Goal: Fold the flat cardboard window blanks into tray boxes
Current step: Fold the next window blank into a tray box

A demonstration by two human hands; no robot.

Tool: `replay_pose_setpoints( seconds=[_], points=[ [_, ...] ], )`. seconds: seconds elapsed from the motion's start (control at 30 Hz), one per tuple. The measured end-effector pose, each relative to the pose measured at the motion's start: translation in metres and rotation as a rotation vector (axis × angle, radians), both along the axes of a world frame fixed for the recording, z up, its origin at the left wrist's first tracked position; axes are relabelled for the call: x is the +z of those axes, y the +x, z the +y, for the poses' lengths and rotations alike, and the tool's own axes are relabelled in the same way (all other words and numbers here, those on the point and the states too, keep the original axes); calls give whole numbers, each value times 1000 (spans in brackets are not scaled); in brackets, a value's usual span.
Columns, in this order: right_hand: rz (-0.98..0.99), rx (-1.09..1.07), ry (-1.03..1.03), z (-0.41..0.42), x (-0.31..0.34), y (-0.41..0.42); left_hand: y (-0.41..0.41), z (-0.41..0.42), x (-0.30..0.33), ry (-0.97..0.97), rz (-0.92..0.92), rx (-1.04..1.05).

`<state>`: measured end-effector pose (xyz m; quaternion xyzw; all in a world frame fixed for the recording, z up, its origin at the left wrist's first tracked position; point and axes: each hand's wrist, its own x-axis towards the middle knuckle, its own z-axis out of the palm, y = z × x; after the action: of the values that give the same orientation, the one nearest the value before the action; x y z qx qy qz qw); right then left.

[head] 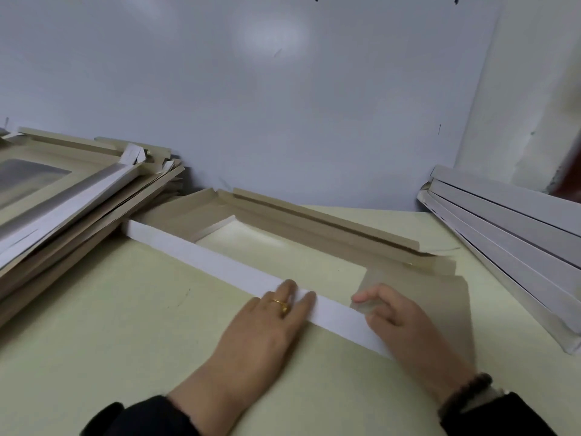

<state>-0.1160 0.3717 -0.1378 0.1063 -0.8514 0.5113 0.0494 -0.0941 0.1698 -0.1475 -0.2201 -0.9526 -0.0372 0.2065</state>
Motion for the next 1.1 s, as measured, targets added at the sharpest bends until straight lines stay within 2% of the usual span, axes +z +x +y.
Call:
replay_pose_setpoints(
  seconds=[0.1,0.2,0.23,0.27,0.33,0.37,0.43,0.53,0.67,0.73,0.77,0.83,0.87,0.97,1.03,1.1],
  points=[
    [-81,42,-86,-24,-3,15,-1,8,2,-68,64,30],
    [-115,217,-69,-32,-7,25,-3,2,1,-161,86,69],
    [-97,280,8,-31,-9,29,-4,-2,0,-174,87,79],
    [4,317,178,-28,-11,31,-4,-6,0,-175,83,85],
    [396,295,606,-22,-6,37,-4,-17,2,-153,65,93],
    [485,311,724,-18,-4,40,-5,-23,3,-131,60,101],
    [540,389,784,-8,-4,42,-7,-35,6,-54,68,139],
    [510,443,826,13,6,40,-17,-51,1,88,-58,171],
    [421,393,806,31,11,39,-30,-65,-7,140,-147,129],
    [449,384,868,22,14,45,-34,-67,-10,126,-198,101],
    [526,400,920,14,8,44,-36,-67,-12,127,-225,80],
    [651,300,1013,-5,-4,50,-38,-68,-15,149,-264,72],
    [615,280,1067,-12,-13,51,-39,-70,-16,161,-268,90],
    [513,235,1131,-17,-40,45,-38,-75,-14,212,-201,202],
    [574,192,1159,-21,-39,39,-33,-76,-4,258,-116,290],
    [602,140,1147,-27,-22,40,-23,-73,6,289,36,262]
  ],
)
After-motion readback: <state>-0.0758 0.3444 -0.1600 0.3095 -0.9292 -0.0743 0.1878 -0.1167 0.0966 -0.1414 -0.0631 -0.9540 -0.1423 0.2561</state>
